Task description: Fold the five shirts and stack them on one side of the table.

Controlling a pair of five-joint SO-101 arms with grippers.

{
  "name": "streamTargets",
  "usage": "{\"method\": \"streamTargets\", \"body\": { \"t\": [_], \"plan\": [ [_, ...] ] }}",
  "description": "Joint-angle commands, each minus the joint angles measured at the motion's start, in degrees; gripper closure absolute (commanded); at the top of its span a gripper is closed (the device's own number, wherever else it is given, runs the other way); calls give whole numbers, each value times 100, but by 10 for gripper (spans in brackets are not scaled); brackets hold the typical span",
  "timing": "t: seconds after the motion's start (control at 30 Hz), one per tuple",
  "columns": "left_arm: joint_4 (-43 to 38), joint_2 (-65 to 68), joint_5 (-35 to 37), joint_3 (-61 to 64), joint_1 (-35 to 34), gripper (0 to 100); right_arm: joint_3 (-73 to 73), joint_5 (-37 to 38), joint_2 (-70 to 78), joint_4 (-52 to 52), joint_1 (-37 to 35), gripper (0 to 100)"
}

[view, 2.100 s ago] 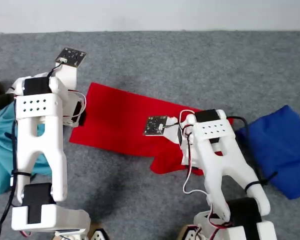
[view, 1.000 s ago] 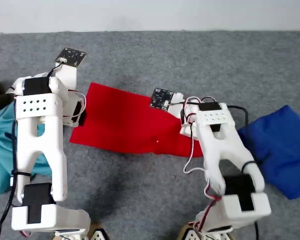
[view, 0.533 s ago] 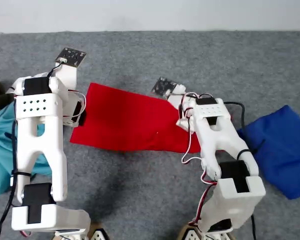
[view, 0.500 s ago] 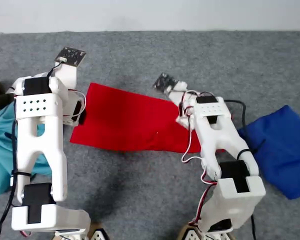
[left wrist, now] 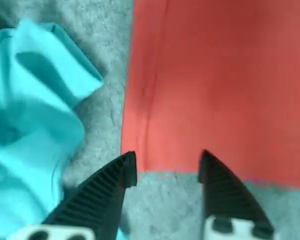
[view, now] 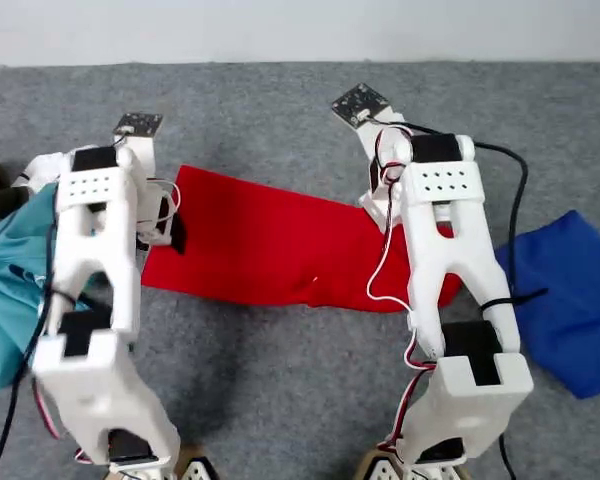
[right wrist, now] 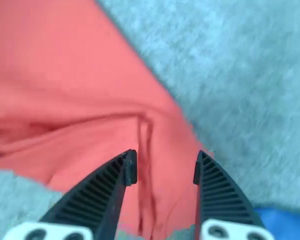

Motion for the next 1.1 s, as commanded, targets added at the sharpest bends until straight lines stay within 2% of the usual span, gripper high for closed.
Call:
{"method": "streamTargets", "body": {
  "t": [0.0,0.13,0.23,0.43,0.63,0.93,1.07],
  "plan": [
    [316,765,62,-1525,-62,778,-229,-62,-31,312,84,804],
    [607,1811,105,-3143,-35,778,-123,-62,-40,312,84,804],
    [897,2558,448,-4224,-88,778,-114,-62,-13,312,84,804],
    [1327,3877,563,-5631,-105,782,-114,-62,-4,312,84,804],
    [1319,4448,563,-5903,123,867,-114,-62,-4,312,75,804],
    [1310,4633,527,-5921,237,983,-114,-62,-40,479,40,804],
    [1319,4615,527,-5930,237,987,-149,-62,-66,585,101,804]
  ]
}}
